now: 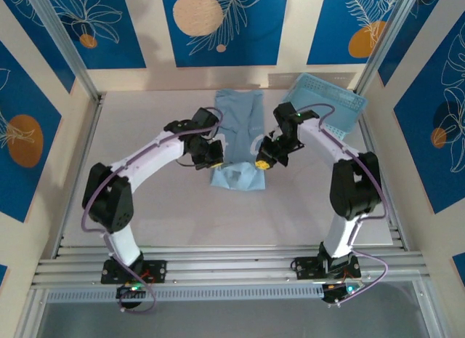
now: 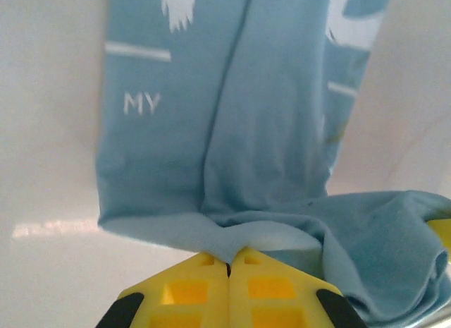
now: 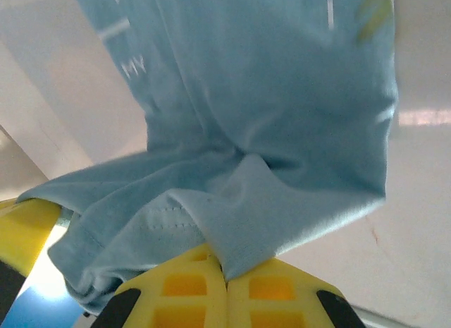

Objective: Fold and stack the t-shirts

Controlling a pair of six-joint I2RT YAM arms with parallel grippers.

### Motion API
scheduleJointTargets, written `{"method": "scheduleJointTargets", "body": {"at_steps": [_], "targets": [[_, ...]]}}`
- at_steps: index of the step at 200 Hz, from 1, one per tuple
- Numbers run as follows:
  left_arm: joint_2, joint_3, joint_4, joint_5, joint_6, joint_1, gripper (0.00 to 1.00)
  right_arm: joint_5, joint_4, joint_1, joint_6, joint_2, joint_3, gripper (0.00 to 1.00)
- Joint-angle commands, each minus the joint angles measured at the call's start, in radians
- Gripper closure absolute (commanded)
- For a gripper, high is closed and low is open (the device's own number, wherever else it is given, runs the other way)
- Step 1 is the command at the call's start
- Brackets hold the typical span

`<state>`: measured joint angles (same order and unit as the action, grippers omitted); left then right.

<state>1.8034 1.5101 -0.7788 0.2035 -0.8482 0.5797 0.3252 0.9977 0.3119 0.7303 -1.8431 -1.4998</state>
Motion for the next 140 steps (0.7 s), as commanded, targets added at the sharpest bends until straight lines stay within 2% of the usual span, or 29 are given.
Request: {"method": "scheduleJointTargets", "body": {"at_steps": [1, 72, 116, 128, 140], "targets": [[0.081, 0.091, -0.052, -0.016, -0.003, -0.044, 1.0, -0.02, 0.052, -0.029, -0.024, -0.093, -0.123, 1.0], [0.379, 0.402, -0.034, 0.044, 0.036, -0.162, 1.0, -0.03, 0.083, -0.084, -0.007, -0.403, -0.47, 1.0], [0.551, 0.625, -0.074, 0.114, 0.053, -0.208, 1.0, -0.026, 0.093, -0.106, 0.008, -0.533, -0.608, 1.0], [0.596, 0.686, -0.1, 0.129, 0.06, -0.218, 1.0, -0.028, 0.089, -0.112, 0.009, -0.556, -0.637, 0.84], [0.622, 0.736, -0.119, 0.137, 0.069, -0.223, 0.8, -0.035, 0.079, -0.118, 0.005, -0.564, -0.654, 0.67]]}}
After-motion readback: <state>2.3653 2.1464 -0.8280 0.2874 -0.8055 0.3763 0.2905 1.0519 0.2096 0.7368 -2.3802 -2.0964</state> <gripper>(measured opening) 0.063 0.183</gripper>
